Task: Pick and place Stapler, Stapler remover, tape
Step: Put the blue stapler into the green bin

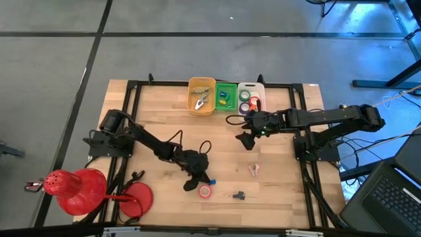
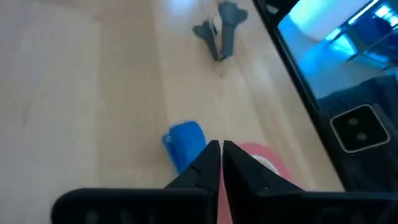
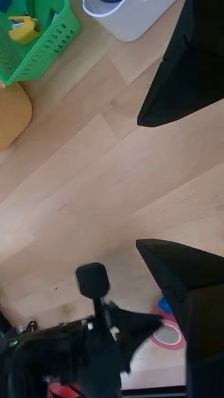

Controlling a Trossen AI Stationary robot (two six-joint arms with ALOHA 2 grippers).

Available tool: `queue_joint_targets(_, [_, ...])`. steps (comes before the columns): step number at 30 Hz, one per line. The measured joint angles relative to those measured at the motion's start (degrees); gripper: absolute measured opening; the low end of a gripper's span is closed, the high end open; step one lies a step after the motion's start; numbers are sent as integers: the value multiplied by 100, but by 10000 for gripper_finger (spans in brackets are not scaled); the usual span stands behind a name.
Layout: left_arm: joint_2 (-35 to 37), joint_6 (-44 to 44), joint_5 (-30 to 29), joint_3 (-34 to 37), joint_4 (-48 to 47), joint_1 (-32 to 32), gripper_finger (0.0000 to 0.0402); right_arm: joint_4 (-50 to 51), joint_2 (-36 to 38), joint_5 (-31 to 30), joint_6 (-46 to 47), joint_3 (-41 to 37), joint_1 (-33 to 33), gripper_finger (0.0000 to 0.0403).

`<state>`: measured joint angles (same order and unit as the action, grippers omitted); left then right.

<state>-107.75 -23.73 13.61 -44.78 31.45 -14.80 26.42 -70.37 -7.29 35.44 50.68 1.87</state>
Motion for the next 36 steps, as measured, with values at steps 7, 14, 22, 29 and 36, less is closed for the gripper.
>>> queue_joint_targets(7, [57, 516, 137, -489, -1227, 65, 96, 65, 0, 4, 0, 0, 0, 312])
queue_joint_targets(14, [-6, 502, 15, -537, -1244, 20, 197, 127, 0, 133, 7, 0, 0, 312])
queue_joint_targets(22, [-149, 103, -471, -539, -1108, -5, 240, 132, 0, 151, -9, 0, 0, 312])
queue_joint_targets(29, [-398, -101, -304, -658, -718, -5, 238, 236, 0, 243, -11, 0, 2, 312])
queue_joint_targets(36, [-788, -230, -1, -810, -329, 29, 232, 301, 0, 243, -11, 0, 0, 312])
